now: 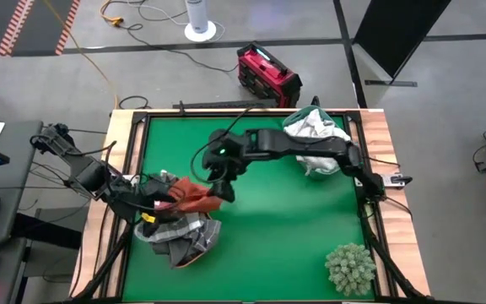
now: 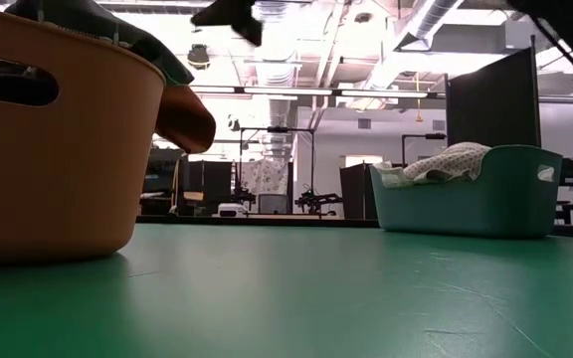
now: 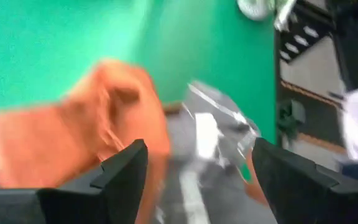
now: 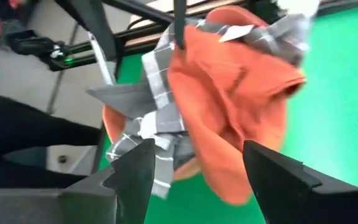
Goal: Sort towels by color in basket
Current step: Adjust the towels in the orange bin
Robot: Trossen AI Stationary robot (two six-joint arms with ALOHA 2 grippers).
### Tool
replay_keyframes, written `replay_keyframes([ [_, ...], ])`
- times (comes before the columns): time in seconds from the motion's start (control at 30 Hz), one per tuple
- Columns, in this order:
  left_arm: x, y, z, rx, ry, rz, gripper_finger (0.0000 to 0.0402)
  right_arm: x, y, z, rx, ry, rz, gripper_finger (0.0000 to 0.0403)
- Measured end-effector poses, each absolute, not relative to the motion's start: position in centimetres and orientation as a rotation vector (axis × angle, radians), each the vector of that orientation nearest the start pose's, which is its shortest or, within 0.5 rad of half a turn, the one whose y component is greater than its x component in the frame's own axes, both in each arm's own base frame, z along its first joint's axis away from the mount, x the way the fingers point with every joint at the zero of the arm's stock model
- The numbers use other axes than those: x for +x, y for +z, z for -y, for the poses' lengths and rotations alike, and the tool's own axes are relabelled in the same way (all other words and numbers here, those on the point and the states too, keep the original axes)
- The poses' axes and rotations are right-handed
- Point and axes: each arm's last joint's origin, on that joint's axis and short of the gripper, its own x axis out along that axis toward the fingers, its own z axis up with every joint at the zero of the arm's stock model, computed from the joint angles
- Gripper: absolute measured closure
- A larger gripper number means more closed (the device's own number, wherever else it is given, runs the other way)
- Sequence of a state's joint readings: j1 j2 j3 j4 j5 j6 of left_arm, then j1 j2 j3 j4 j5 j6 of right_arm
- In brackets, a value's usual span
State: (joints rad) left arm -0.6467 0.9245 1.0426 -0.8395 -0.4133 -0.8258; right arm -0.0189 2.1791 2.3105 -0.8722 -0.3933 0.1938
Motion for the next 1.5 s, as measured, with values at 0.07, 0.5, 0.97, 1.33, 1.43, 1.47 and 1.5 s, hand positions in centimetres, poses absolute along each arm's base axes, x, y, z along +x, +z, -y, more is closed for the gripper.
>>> replay_keyframes([
  [0.07,14.3,34.3,8.9,-0.38,0.1,-0.613,0.0123,46.5,36.0,-0.1,0.307,0.237,-0.77,0.0134],
  [0.5,20.2,28.7,8.3,-0.052,0.365,-0.811,0.0123,45.5,36.6,-0.9,0.308,0.123,-0.811,0.0134],
  [0.97,20.8,25.1,9.1,0.152,0.273,-1.142,0.0369,45.2,36.3,-2.8,0.22,0.062,-0.84,0.0134],
  [1.33,17.2,30.1,8.5,0.096,0.107,-0.99,0.0399,45.2,36.3,-2.6,0.22,0.057,-0.84,0.0134],
  [1.43,15.8,30.6,8.6,0.046,-0.093,-1.016,0.0399,45.2,36.3,-2.3,0.217,0.054,-0.839,0.0134],
  [1.47,15.3,30.6,8.7,0.026,-0.139,-1.031,0.0399,45.2,36.3,-2.3,0.218,0.053,-0.838,0.0134],
  [1.5,15.0,30.4,8.8,0.004,-0.166,-1.037,0.0399,45.2,36.3,-2.3,0.216,0.054,-0.838,0.0134],
])
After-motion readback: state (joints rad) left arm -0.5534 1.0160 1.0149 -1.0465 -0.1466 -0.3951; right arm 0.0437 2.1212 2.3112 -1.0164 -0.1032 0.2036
